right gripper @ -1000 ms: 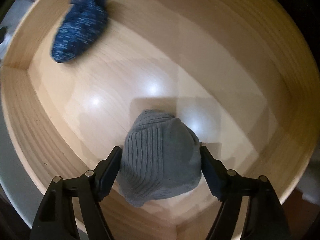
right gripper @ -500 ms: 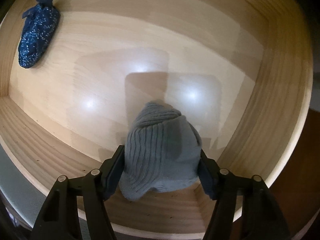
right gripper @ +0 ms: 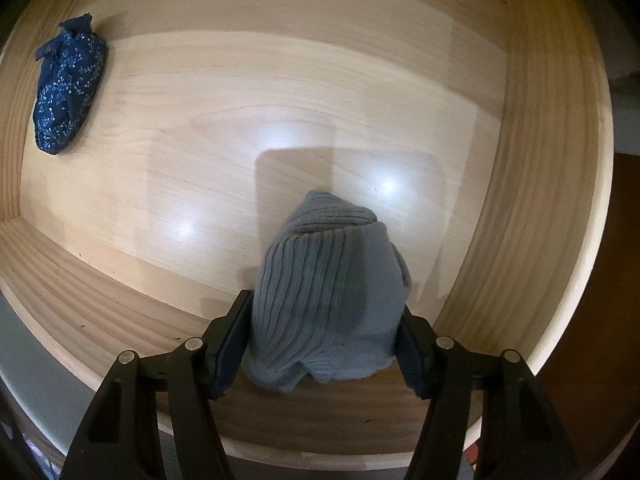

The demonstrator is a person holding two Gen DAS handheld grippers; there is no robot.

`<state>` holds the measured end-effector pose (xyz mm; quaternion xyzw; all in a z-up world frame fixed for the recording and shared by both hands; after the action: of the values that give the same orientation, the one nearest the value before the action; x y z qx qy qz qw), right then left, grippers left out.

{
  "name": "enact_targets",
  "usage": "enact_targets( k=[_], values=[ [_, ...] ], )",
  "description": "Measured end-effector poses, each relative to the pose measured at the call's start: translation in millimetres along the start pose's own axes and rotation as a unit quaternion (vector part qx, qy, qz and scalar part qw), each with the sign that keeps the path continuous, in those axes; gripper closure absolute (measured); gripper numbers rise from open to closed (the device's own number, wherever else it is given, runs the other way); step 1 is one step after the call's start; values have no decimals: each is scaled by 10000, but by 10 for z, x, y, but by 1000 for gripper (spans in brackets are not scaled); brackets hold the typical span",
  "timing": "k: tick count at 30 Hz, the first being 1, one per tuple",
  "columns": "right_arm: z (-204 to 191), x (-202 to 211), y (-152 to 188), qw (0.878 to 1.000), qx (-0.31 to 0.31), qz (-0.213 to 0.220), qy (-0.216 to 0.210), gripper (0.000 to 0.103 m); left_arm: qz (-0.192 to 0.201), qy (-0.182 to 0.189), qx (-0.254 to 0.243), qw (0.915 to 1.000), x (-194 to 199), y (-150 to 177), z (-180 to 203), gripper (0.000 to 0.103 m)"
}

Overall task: Take underwear out of drawer
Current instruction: 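Grasp the navy floral underwear with the left tool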

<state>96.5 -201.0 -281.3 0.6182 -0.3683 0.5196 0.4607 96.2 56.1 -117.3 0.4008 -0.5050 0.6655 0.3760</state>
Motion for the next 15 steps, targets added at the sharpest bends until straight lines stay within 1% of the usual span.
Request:
enact_targets(
  k=[2,5,8,12,13,15],
  values=[
    [8,-3,14,10000,-37,44,-3,42,-96,45,-67,9999,-31,-14,52,42],
    [40,34,55,9999,-72,133,-20,41,-208,246,-213,9993,-92,-50,230,42],
    [104,-8,224,9997,-95,201,-45,41,-328,295,-422,9981,-170,-74,425,42],
    [91,-108,290,9997,-99,224,-85,40,-507,189,-737,9958,-328,-124,690,42],
    [142,-52,283,9997,-93,224,-86,40,-539,161,-750,9956,-365,-144,733,42],
    [149,-65,294,9997,-90,228,-87,40,-637,175,-799,9946,-432,-177,818,42]
  ],
)
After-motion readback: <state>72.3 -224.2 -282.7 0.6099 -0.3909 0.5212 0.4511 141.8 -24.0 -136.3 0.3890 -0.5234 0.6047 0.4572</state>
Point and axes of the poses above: each gripper's, at about its wrist camera, not at the fingertips, and x roughly against the way its jaws point, z to its right, y to its underside, the point moved 9 cm from there along -x, roughly the way its jaws point, and after that the axes turned 13 degrees about x, right-handed, at the moved point
